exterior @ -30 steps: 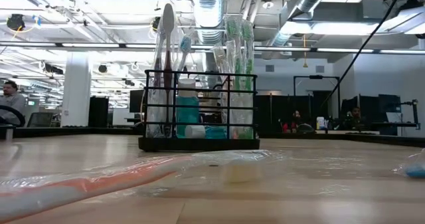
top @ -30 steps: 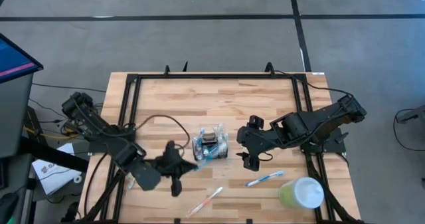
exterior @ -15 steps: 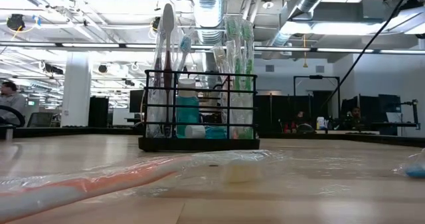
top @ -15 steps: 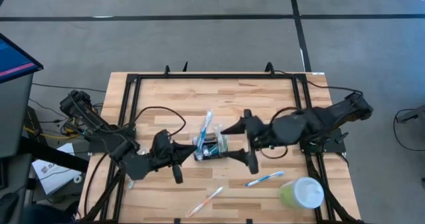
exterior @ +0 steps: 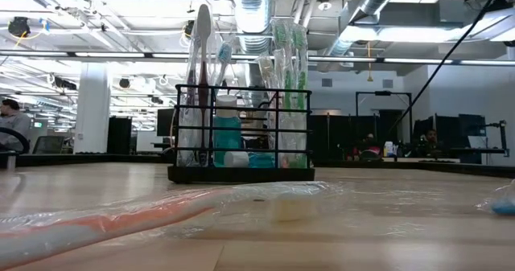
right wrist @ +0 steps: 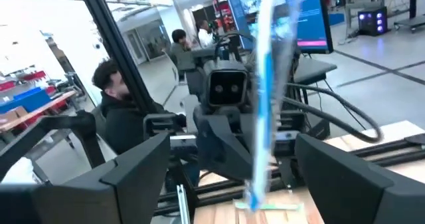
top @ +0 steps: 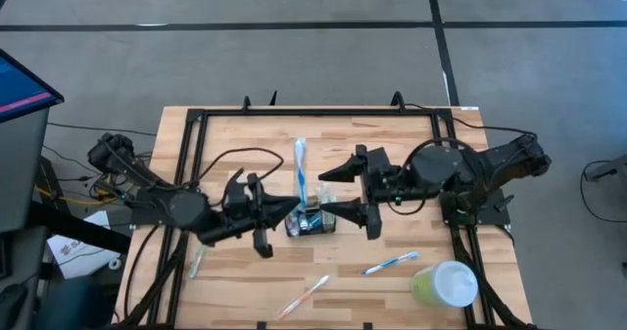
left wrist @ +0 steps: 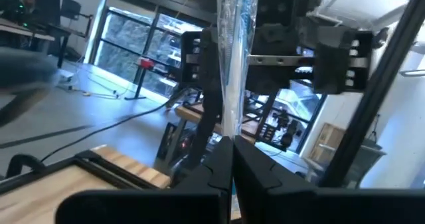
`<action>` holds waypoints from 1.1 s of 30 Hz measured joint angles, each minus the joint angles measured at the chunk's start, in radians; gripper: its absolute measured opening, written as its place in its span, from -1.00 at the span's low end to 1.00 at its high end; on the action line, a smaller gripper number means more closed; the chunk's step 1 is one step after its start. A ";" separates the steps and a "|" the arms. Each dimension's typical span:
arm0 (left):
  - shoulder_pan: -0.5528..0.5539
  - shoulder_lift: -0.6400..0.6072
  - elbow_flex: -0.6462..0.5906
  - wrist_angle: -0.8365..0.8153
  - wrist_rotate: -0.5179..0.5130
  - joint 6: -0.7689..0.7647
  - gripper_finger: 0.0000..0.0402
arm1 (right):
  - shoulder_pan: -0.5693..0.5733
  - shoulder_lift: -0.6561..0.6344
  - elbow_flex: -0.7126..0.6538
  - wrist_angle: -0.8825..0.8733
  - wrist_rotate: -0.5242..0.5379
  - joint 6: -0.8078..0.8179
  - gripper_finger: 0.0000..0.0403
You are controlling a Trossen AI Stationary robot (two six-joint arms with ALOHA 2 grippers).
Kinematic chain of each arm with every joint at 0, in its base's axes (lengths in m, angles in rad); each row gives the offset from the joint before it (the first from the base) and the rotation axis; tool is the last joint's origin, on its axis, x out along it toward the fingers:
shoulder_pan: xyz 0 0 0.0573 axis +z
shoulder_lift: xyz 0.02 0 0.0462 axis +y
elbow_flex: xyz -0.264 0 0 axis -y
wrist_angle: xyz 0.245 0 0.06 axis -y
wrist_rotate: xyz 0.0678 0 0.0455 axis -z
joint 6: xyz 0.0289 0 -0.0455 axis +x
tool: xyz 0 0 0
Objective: Pick & Place toothbrushing station
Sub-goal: Put the left blue toothbrush into the top left section of the mesh organizer
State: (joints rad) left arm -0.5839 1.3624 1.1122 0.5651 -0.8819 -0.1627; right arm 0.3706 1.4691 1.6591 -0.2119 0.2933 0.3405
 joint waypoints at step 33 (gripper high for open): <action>0.130 0.003 0.000 -0.010 0.181 -0.055 -1.00 | -0.134 0.026 -0.001 -0.080 -0.008 0.053 0.20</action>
State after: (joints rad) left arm -0.4538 1.3659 1.1122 0.5555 -0.7007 -0.2176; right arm 0.2371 1.4948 1.6577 -0.2918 0.2850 0.3931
